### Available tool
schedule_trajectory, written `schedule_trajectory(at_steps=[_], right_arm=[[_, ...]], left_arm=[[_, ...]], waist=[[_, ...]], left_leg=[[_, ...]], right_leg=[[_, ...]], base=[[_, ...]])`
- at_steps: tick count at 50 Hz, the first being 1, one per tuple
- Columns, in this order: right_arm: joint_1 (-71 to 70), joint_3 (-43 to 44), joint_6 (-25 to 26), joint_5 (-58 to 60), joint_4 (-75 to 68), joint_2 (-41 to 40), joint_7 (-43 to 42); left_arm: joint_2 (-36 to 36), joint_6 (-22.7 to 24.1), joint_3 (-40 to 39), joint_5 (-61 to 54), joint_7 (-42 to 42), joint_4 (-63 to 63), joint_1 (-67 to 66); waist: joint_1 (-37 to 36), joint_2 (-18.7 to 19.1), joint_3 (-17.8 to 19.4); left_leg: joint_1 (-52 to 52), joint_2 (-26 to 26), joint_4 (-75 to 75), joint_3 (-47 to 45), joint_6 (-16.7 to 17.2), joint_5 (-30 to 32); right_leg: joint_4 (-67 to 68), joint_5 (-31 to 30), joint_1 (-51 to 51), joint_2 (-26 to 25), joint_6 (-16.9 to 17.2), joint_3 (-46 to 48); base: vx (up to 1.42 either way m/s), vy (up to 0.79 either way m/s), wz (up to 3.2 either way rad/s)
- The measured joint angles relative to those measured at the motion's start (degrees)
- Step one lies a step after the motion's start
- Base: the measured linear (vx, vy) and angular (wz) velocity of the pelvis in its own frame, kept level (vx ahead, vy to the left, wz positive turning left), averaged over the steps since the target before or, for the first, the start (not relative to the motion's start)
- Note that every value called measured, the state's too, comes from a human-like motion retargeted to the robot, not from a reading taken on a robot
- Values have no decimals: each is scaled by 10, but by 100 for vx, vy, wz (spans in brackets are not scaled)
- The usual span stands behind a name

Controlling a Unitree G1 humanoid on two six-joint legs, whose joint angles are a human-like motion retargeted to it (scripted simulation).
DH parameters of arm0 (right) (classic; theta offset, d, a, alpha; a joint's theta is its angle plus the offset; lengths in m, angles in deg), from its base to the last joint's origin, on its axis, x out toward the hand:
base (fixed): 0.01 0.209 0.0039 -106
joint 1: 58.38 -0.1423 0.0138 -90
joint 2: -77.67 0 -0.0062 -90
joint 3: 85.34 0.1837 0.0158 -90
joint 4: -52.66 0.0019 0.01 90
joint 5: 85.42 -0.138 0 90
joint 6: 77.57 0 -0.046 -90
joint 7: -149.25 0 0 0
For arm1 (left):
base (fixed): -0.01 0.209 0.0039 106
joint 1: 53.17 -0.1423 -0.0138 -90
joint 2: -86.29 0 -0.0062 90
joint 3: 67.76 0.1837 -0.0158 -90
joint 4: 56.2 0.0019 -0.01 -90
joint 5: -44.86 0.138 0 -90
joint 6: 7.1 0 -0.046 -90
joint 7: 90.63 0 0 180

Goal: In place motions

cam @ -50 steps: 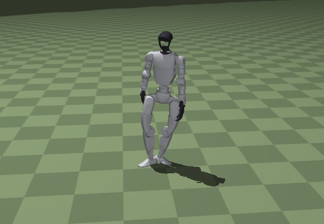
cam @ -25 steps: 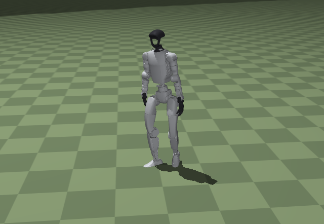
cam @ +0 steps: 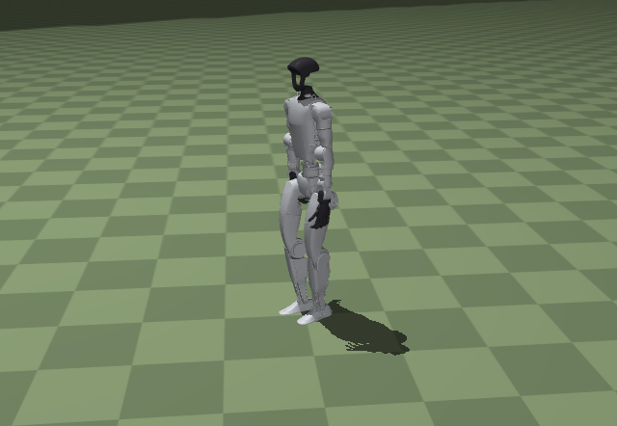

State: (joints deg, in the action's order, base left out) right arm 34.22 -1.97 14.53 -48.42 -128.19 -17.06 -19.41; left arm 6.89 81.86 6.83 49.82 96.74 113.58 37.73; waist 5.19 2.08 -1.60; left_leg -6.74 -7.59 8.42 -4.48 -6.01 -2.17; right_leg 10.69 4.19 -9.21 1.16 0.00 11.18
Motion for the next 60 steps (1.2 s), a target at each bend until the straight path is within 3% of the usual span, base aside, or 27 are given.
schedule_trajectory(at_steps=[8,15,17,20,23,24,27,30,60], right_arm=[[11,28,-11,0,41,-15,-1],[-8,12,-22,-25,60,-42,14],[-10,8,-24,-32,60,-44,5],[-9,3,-24,-38,53,-41,-8],[-8,-2,-18,-22,45,-34,-17],[-11,-5,-15,-17,42,-32,-19],[-18,-7,-8,-15,37,-27,-25],[-15,8,-10,-27,37,-30,-27],[-14,-5,-20,-17,87,-51,14]], left_arm=[[-13,-2,47,15,6,3,36],[-22,-5,35,8,8,7,52],[-21,-7,31,7,5,10,56],[-17,-6,27,3,2,10,57],[-10,-3,14,5,-2,5,48],[-9,-1,6,5,-2,3,44],[-7,0,-9,5,-2,5,36],[-9,-3,-6,8,0,20,32],[6,-2,-11,15,-4,55,10]], waist=[[68,34,-7],[107,58,-2],[99,58,1],[73,53,-5],[96,55,-10],[77,45,-15],[1,6,-24],[15,-4,-20],[60,13,-18]], left_leg=[[-4,34,-4,-26,-5,-21],[-15,89,-6,-128,7,-53],[-7,101,-12,-168,11,-58],[11,109,-27,-234,17,-64],[19,111,-36,-251,22,-67],[26,107,-37,-286,25,-72],[47,87,-42,-392,36,-87],[59,78,-47,-395,38,-86],[85,100,-58,-411,56,-65]], right_leg=[[17,-5,-30,-24,11,-20],[32,34,-80,-58,-5,-56],[33,55,-72,-40,-18,-2],[27,81,-35,10,-25,162],[2,70,9,41,-12,337],[-5,68,21,48,0,352],[-26,31,40,61,34,326],[-44,-2,35,54,23,296],[-64,5,49,20,-1,289]], base=[[-6,-7,-35],[-18,-8,-150],[-14,-1,-189],[-5,1,-180],[2,3,-96],[1,2,-260],[1,0,-297],[2,-2,-34],[0,0,0]])
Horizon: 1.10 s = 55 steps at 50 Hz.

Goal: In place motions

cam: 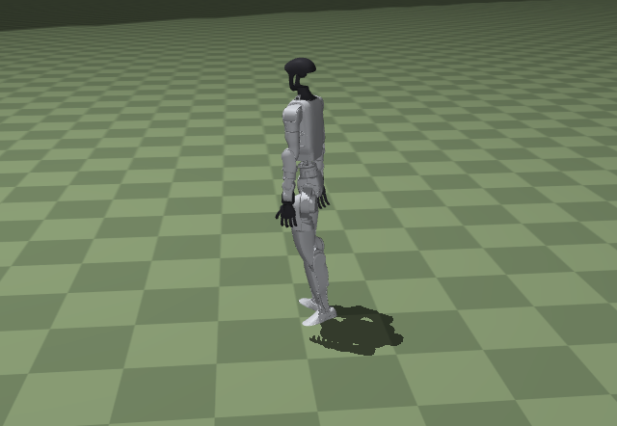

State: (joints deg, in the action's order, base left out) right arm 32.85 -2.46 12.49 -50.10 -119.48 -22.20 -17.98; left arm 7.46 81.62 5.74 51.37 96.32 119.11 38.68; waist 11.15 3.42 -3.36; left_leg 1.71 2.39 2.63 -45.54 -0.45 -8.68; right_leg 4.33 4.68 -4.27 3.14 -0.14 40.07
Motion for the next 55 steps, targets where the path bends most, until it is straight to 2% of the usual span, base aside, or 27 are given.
schedule_trajectory(at_steps=[8,13,15,18,20,22,25,28,30,32,35,38,42,55], right_arm=[[1,-1,-4,-1,9,-5,7],[0,-4,-2,-2,-4,-4,7],[-2,-9,0,-2,-12,-3,8],[-8,-18,4,2,-24,1,6],[-12,-22,6,8,-31,4,2],[-16,-23,9,11,-35,8,-3],[-16,-20,7,10,-37,16,-9],[-18,-17,6,7,-39,23,-9],[-16,-18,8,12,-43,25,-11],[-15,-24,14,21,-49,21,-15],[-11,-15,15,6,-51,7,-23],[3,-8,-1,-28,-53,4,-5],[14,-10,9,-12,-62,1,1],[8,-12,7,-19,-48,8,2]], left_arm=[[-4,-1,-1,0,-1,11,-4],[-11,-2,-8,-1,-4,10,-9],[-14,-2,-14,-5,-5,8,-12],[-18,-2,-24,-10,-5,5,-16],[-18,-3,-29,-15,-6,5,-17],[-15,-3,-32,-19,-7,9,-14],[-7,-2,-27,-23,-8,11,-10],[-2,-1,-17,-17,-9,9,-8],[2,1,-17,-12,-11,7,-15],[3,1,-26,-11,-6,10,-24],[-4,-2,-25,-7,1,21,-19],[-11,-4,-14,0,-6,24,-13],[-9,0,-17,-2,-5,8,-19],[-4,1,-10,0,-1,3,-23]], waist=[[15,2,-3],[20,-12,-7],[18,-31,-10],[4,-72,-15],[-6,-87,-12],[-20,-88,0],[-53,-80,16],[-87,-57,36],[-91,-42,36],[-58,-22,21],[3,-11,23],[-19,-15,24],[-18,-16,9],[-12,-5,10]], left_leg=[[11,12,8,-29,12,0],[23,23,48,-62,11,-4],[20,29,94,-73,-4,4],[-9,36,205,-70,-76,-14],[-36,40,265,-35,-90,-31],[-82,16,288,77,-72,-31],[-117,-55,225,235,-49,-10],[-108,-101,123,353,-47,36],[-96,-124,80,405,-77,62],[-86,-75,73,330,-53,45],[-77,-66,58,399,-30,53],[-64,-71,38,370,-42,59],[-58,-71,22,363,-40,60],[-60,-66,28,350,-33,53]], right_leg=[[3,4,-11,-13,-11,-37],[7,7,-21,-12,-18,-78],[9,6,-26,1,-19,-103],[15,-1,-34,39,-18,-147],[15,-8,-38,49,-22,-179],[10,-17,-35,39,-31,-206],[8,-27,-33,18,-38,-253],[12,-32,-25,-19,-47,-285],[12,-34,-19,-38,-47,-300],[10,-34,-22,-57,-47,-298],[9,-29,-18,-60,-46,-269],[17,-28,-17,-71,-52,-297],[14,-28,-19,-69,-47,-299],[10,-29,-19,-72,-51,-302]], base=[[3,3,-41],[4,2,-71],[4,1,-103],[4,3,-139],[0,7,-147],[-5,11,-159],[-4,13,-173],[4,9,-172],[11,1,-117],[14,-6,-30],[0,-9,59],[8,-5,-49],[6,-2,-14],[-1,1,-9]])
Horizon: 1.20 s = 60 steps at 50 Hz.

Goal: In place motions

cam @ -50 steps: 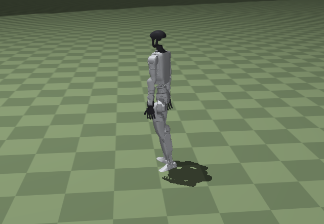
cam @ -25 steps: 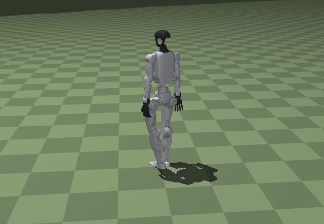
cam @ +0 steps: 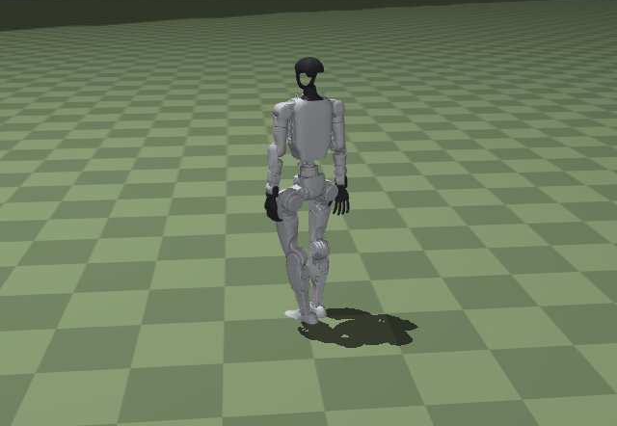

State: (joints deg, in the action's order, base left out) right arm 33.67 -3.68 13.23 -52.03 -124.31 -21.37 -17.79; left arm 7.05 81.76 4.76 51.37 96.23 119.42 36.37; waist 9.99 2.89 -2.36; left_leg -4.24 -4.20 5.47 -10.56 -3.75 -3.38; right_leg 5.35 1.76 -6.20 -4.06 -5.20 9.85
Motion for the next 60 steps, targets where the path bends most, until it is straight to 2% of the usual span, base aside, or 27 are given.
schedule_trajectory(at_steps=[6,9,12,14,18,20,22,23,26,30,35,38,40,42,47,51,53,55,57,60], right_arm=[[-4,-8,-2,0,7,5,-2],[-8,-6,0,3,4,9,-1],[-3,6,-1,7,6,12,0],[6,14,0,9,6,14,0],[18,29,8,20,0,16,-8],[19,30,11,24,-4,15,-10],[20,27,11,25,-4,14,-9],[20,29,11,24,-3,13,-8],[23,34,6,19,3,15,-5],[28,41,3,27,8,19,-7],[17,44,-2,35,27,24,-10],[12,48,-8,27,42,24,-4],[12,50,-11,20,51,23,-3],[12,49,-15,13,57,21,-4],[9,39,-17,1,56,16,2],[18,30,-20,12,52,13,7],[25,26,-21,21,49,13,7],[28,24,-19,28,42,12,7],[28,30,-14,33,33,11,9],[27,34,-10,31,27,11,13]], left_arm=[[2,-1,3,2,3,-18,0],[5,-1,12,2,5,-27,10],[5,1,28,4,4,-30,29],[7,2,41,4,4,-29,39],[12,6,63,-3,3,-30,41],[10,9,66,-7,4,-32,37],[5,7,58,-2,5,-30,32],[3,6,54,1,5,-27,30],[1,5,44,1,1,-17,27],[3,5,27,-3,2,-11,8],[5,4,0,-14,0,-1,-15],[4,2,-11,-13,0,14,-22],[3,1,-14,-11,1,22,-25],[1,1,-15,-9,3,26,-28],[-10,-3,-15,-1,2,31,-14],[-18,0,-6,-5,4,15,-5],[-22,-1,0,-4,4,9,2],[-25,-2,5,-6,4,8,14],[-22,-4,10,-12,4,10,27],[-9,0,10,-28,0,5,39]], waist=[[-16,2,6],[-31,3,12],[-35,2,18],[-36,-6,15],[-32,-19,-3],[-12,-19,-11],[1,-17,-14],[6,-11,-12],[-11,-13,-10],[-48,-21,-23],[-65,-18,-25],[-68,-11,-27],[-65,3,-29],[-56,26,-31],[-5,52,-18],[39,33,-7],[45,11,-4],[32,-2,-3],[23,-9,0],[-5,-20,3]], left_leg=[[-20,-5,13,35,5,9],[-38,-15,23,66,9,26],[-55,-23,37,83,15,7],[-57,-10,44,17,5,-32],[-27,51,63,-235,-7,-103],[-7,80,71,-335,-8,-105],[-3,92,69,-363,-10,-64],[-6,96,62,-341,6,-29],[-20,83,49,-254,21,-22],[-19,47,7,-216,5,-17],[-21,32,-6,-184,4,-20],[-26,32,-4,-169,1,-27],[-31,43,-2,-154,0,-31],[-40,65,4,-134,0,-33],[-60,81,10,-63,-5,-20],[-55,49,4,-8,-10,-9],[-44,26,0,3,-10,-7],[-35,18,-3,0,-8,-7],[-28,12,-3,4,-7,-8],[-19,9,7,-18,-5,-19]], right_leg=[[12,13,-3,9,-9,24],[9,25,6,18,-12,65],[1,38,19,31,-5,118],[-6,46,28,46,-1,161],[-13,65,37,73,15,240],[-16,73,44,82,26,287],[-20,80,57,82,35,325],[-22,84,66,76,38,351],[-28,89,89,76,49,402],[-34,94,105,80,60,447],[-27,95,118,86,71,482],[-15,89,122,86,65,491],[6,81,121,83,43,488],[50,89,100,80,8,443],[186,134,-31,63,46,189],[128,116,-70,20,44,58],[91,43,-76,17,33,0],[84,39,-69,25,23,-12],[79,47,-50,40,12,73],[67,48,-37,37,36,5]], base=[[-6,3,51],[-12,5,112],[-15,4,219],[-10,3,262],[-5,-1,274],[-2,-7,272],[-1,-7,232],[0,-7,206],[3,-5,149],[6,-2,93],[-1,-2,58],[-1,-4,40],[-3,-7,48],[-3,-9,58],[-9,-12,111],[-3,-12,137],[3,-7,78],[2,-2,9],[0,0,0],[4,4,-45]])
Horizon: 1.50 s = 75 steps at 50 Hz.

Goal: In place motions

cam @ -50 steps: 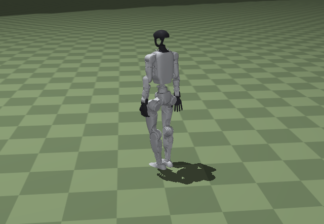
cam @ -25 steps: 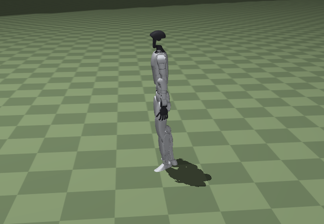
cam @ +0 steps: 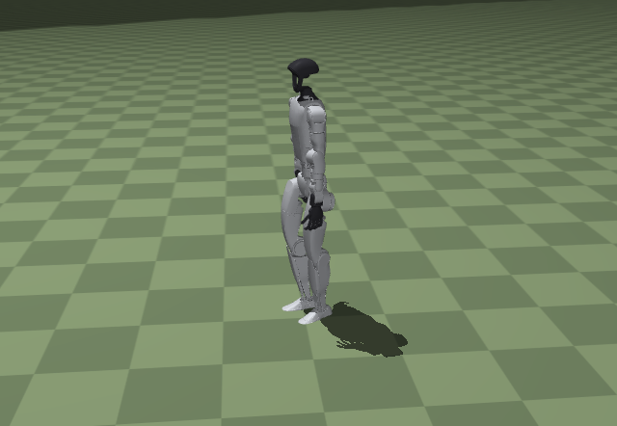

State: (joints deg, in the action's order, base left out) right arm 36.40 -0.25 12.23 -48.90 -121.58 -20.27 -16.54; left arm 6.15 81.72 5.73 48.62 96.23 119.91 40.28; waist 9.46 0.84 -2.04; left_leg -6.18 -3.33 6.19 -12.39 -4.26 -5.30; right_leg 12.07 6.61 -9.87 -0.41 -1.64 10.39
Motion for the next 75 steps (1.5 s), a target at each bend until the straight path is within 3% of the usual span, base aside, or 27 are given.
schedule_trajectory(at_steps=[7,10,14,20,25,29,30,35,39,45,52,62,65,66,68,70,73,75], right_arm=[[-3,-1,-1,-3,3,-2,-2],[-5,0,-5,-2,10,-4,-2],[-3,-2,-8,7,20,-5,-6],[-14,1,-7,22,33,-7,-8],[-23,-4,-10,7,36,-7,-8],[-28,-7,-7,-1,40,-1,0],[-31,-9,-7,-4,40,1,-2],[-46,-17,-6,-24,34,12,-13],[-56,-20,0,-26,20,13,-17],[-58,-14,-4,-30,20,3,-20],[-28,27,11,-57,-17,0,-33],[-10,46,22,-60,-54,-12,-26],[-17,37,19,-44,-38,-13,-23],[-22,33,16,-40,-31,-14,-21],[-33,25,12,-33,-20,-13,-16],[-46,18,10,-25,-9,-12,-11],[-70,8,8,-15,8,-11,-14],[-87,0,6,-16,23,-12,-16]], left_arm=[[16,6,19,1,3,-21,2],[20,6,28,-2,4,-21,7],[23,9,45,-10,5,-21,7],[25,8,107,-18,20,-26,31],[18,9,146,-2,20,-50,54],[16,9,141,-8,17,-56,63],[15,9,135,-9,17,-57,64],[5,8,95,0,10,-59,54],[8,8,48,5,4,-57,17],[4,3,13,2,11,-41,-25],[-3,-6,37,42,1,-10,-8],[2,4,13,11,-2,-39,-4],[-4,3,9,8,0,-42,-10],[-8,2,8,9,1,-45,-12],[-14,2,4,12,2,-52,-20],[-19,2,1,13,3,-59,-31],[-16,1,-7,5,4,-57,-39],[-13,0,-13,-2,3,-46,-34]], waist=[[-16,-22,-9],[-28,-29,-5],[-30,-20,-8],[29,14,2],[57,22,14],[69,40,16],[70,45,16],[20,54,4],[-28,41,-10],[15,33,-3],[96,72,4],[112,55,-5],[112,25,-7],[108,8,-8],[91,-27,-11],[69,-55,-20],[18,-65,-15],[-11,-74,-1]], left_leg=[[-21,-12,62,4,-7,-2],[-34,-38,75,110,-25,5],[-38,-55,69,251,-3,27],[-25,-21,40,200,-22,6],[-20,17,41,79,-23,-17],[-3,58,33,-52,-16,-43],[3,67,29,-90,-13,-50],[54,95,-2,-314,27,-77],[89,74,-24,-440,60,-87],[116,69,-7,-524,90,-92],[129,107,1,-536,108,-83],[164,123,13,-522,108,-4],[175,124,51,-507,86,36],[172,125,79,-490,63,48],[157,125,147,-443,1,62],[117,125,230,-375,-52,33],[-1,67,282,-146,-16,-9],[-40,25,253,-84,-29,-27]], right_leg=[[-9,-12,-6,15,-4,-25],[-8,-18,-7,15,-5,-53],[0,-24,-21,3,-2,-86],[4,-45,-46,-26,5,-119],[1,-24,-70,-46,3,-183],[-1,18,-92,-32,-15,-121],[0,31,-94,-22,-21,-90],[23,92,-39,90,-9,303],[8,100,1,84,-2,432],[-25,-33,-5,72,5,414],[-1,-8,-12,46,8,382],[8,9,-19,27,-18,304],[2,10,-17,40,-16,269],[3,10,-18,51,-15,253],[4,9,-20,74,-13,212],[7,6,-32,92,-13,171],[-7,-12,-44,75,-20,110],[-18,-25,-45,67,-23,73]], base=[[3,4,-49],[0,4,-89],[-1,1,-91],[-11,2,-82],[-18,7,-216],[-16,12,-310],[-15,17,-352],[-10,19,-423],[-1,15,-414],[-8,5,-199],[-2,7,-24],[-2,3,-52],[-9,3,-72],[-11,5,-95],[-8,6,-131],[-6,8,-164],[-18,15,-221],[-27,16,-219]])
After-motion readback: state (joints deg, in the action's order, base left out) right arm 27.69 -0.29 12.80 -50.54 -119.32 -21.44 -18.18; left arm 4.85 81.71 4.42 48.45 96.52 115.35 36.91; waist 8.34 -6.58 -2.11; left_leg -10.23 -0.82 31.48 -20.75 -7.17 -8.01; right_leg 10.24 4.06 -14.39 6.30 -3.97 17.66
